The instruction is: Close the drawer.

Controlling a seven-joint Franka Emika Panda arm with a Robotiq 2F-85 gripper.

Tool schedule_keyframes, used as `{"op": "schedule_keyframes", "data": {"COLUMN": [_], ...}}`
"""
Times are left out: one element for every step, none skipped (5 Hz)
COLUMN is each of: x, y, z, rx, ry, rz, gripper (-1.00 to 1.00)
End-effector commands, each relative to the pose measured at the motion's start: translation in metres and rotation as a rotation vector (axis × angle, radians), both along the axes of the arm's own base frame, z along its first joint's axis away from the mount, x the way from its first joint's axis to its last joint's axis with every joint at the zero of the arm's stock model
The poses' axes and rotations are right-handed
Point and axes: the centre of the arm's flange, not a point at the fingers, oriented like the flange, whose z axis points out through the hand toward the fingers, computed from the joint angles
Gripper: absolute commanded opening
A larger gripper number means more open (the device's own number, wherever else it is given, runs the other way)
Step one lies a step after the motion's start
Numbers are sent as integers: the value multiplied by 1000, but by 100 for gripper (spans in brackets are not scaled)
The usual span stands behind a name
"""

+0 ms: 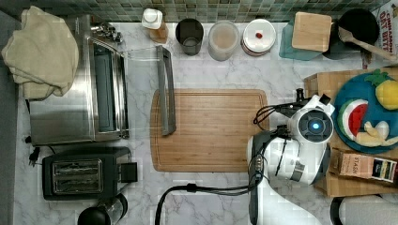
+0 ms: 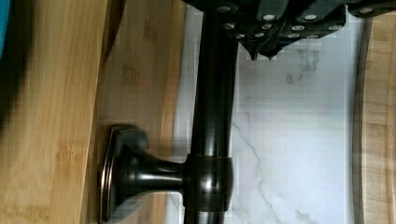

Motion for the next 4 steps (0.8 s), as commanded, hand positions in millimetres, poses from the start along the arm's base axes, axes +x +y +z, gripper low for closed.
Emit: {"op": "schedule_keyframes", "data": {"x": [-44, -44, -44, -44], "y": [-147, -147, -147, -147], "z": [74, 74, 74, 74], "rx": [-112, -112, -112, -112], "ry": [-95, -95, -95, -94], "rz": [-186, -186, -186, -186], "gripper": [-100, -100, -100, -100]}}
